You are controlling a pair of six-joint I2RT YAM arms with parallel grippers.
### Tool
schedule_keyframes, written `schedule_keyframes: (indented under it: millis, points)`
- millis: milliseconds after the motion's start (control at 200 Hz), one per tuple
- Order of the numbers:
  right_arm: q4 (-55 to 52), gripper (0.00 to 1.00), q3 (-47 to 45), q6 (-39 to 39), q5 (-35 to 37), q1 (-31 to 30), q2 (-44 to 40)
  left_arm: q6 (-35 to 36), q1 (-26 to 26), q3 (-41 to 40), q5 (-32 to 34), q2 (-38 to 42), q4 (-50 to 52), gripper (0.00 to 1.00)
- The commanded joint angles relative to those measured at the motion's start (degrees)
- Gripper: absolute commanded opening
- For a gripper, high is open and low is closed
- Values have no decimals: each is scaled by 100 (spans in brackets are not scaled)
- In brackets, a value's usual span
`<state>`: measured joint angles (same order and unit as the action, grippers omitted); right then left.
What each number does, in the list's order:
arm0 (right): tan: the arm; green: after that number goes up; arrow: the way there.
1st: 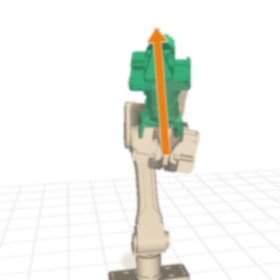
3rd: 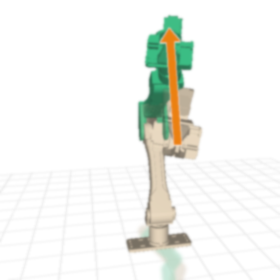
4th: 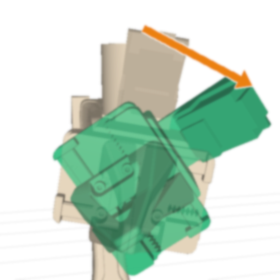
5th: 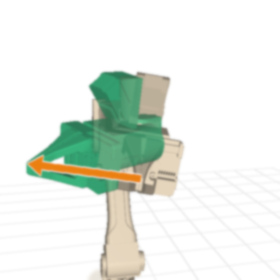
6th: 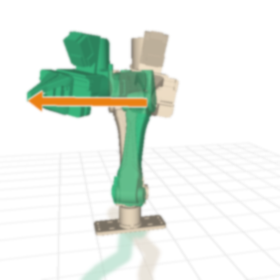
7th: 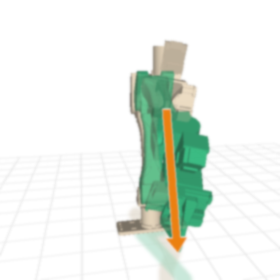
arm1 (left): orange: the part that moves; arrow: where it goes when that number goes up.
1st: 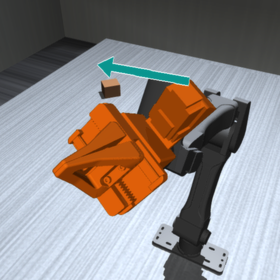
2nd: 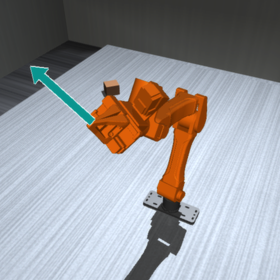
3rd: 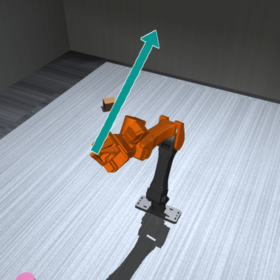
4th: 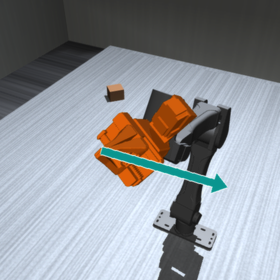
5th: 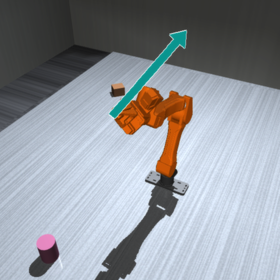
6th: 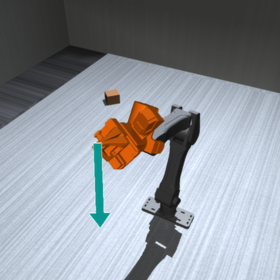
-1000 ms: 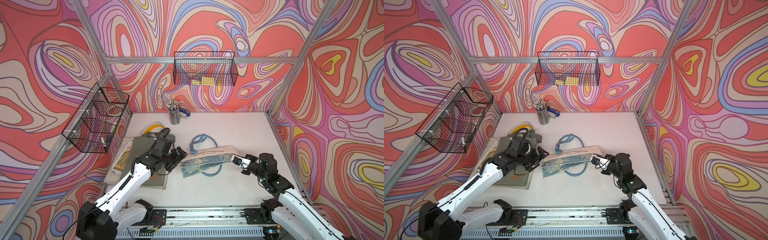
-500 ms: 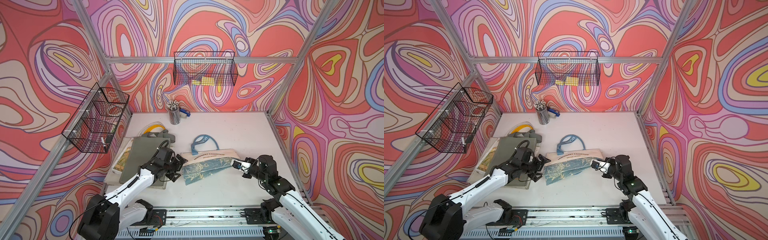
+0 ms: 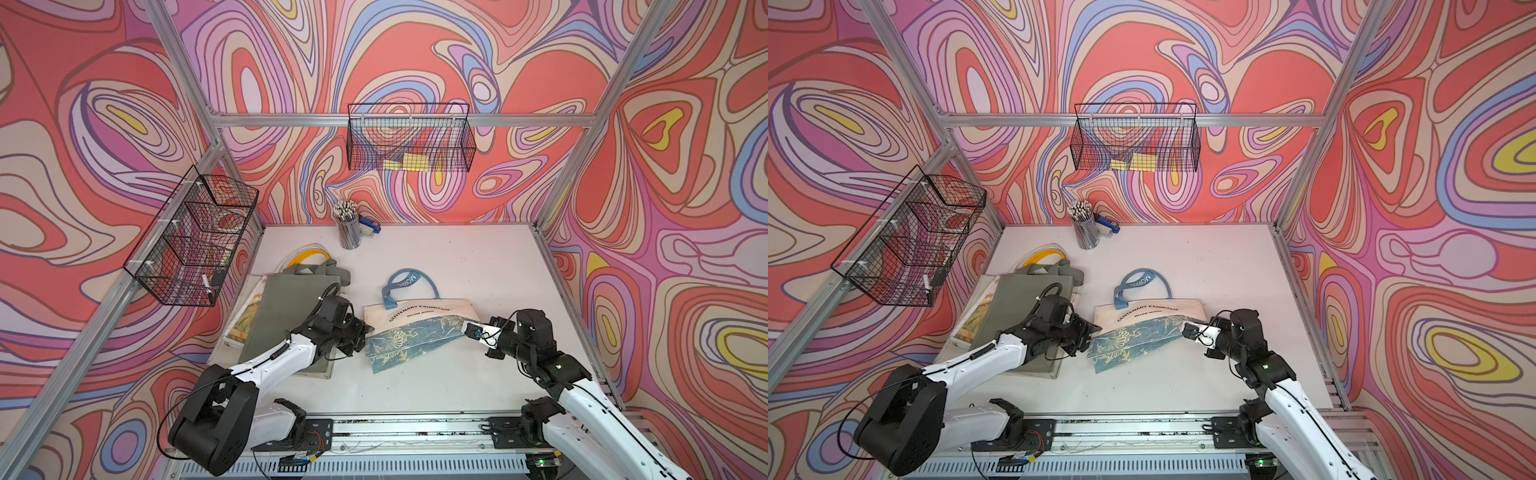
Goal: Put away the canvas bag
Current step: Place the canvas bag at the center of the board.
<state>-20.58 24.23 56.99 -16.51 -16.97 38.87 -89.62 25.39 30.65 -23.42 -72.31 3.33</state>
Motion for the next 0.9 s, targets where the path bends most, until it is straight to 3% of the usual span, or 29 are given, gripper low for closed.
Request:
schedule_keyframes:
  millis: [0, 70, 140, 396, 516, 641, 776, 891]
  points:
    - [-534, 0, 164, 123, -470, -39, -41, -73, 9, 46, -116, -44, -593, 4]
    - [-798, 0, 174, 261, -526, -34, -105, 56, 2, 107, -349, -111, -1017, 0]
    - [-949, 0, 162, 364, -537, -36, -186, 358, -6, 420, -590, -197, -765, 0]
    - [-1053, 0, 241, 523, -346, -34, -355, 1816, -189, 1765, -638, -145, 942, 0]
    - [-1089, 0, 322, 629, -277, -34, -684, 2822, -363, 2867, -477, -184, 2179, 0]
    - [-1140, 0, 479, 810, -799, -34, -912, 4028, -491, 4183, -34, -333, 3472, 0]
    - [-770, 0, 730, 995, -1169, -158, -551, 5013, -769, 5124, 332, -435, 4301, 0]
    - [-510, 0, 1151, 1242, -1065, -723, 231, 5341, -1283, 5306, 256, -330, 4168, 0]
